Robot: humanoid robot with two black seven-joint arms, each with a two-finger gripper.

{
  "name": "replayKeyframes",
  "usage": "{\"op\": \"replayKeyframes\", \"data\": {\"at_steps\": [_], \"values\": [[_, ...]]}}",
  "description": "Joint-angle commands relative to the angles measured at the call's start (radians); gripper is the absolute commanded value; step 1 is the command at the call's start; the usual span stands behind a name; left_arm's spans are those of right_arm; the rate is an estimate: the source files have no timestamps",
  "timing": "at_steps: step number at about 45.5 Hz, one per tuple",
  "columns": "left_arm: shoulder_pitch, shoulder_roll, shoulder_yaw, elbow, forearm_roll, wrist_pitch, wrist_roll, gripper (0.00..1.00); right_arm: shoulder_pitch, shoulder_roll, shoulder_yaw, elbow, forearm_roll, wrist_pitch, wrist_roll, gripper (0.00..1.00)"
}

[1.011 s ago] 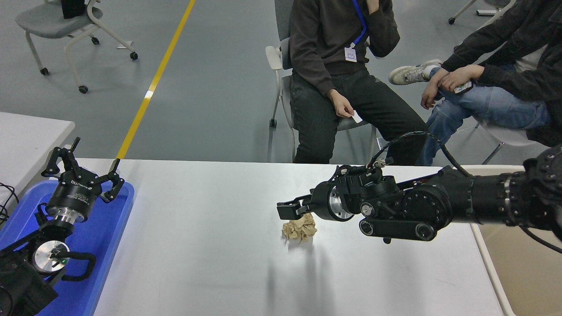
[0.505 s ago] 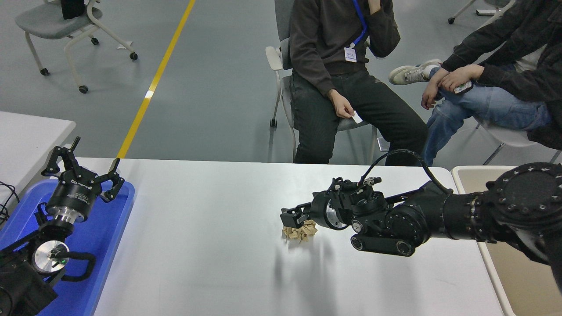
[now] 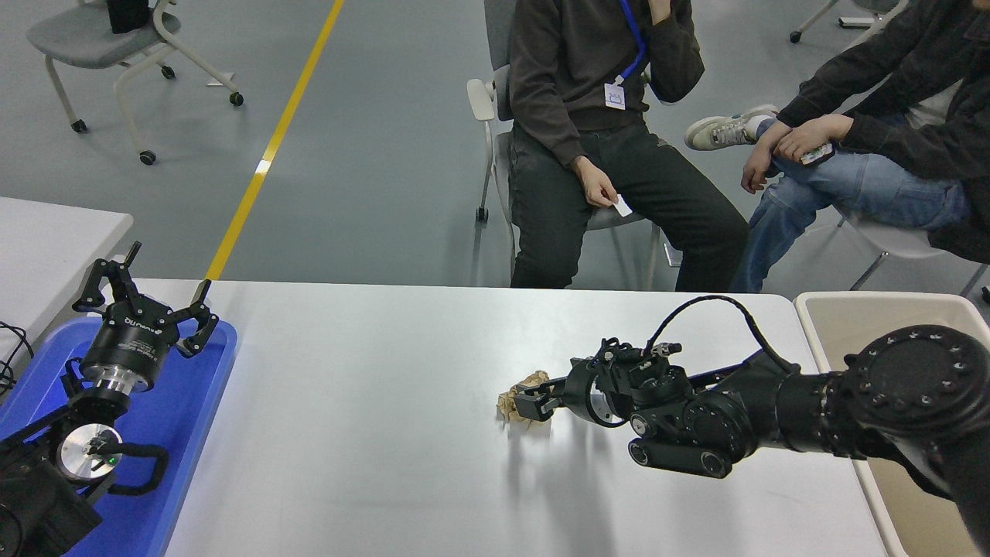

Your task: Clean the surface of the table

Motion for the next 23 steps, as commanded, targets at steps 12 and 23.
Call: {"op": "replayKeyframes", "data": {"at_steps": [12,23], "values": [[0.000,0.000,0.000,0.000,0.001,0.000,0.000,1.00,-0.009,0.001,0.016,0.001,0.008,-0.007,0.004,0.99],[-0.001,0.000,0.000,0.000,0.000,0.000,0.000,1.00,0.011,0.001,0.090,0.069,0.009,-0.007,0.031,0.99]]}}
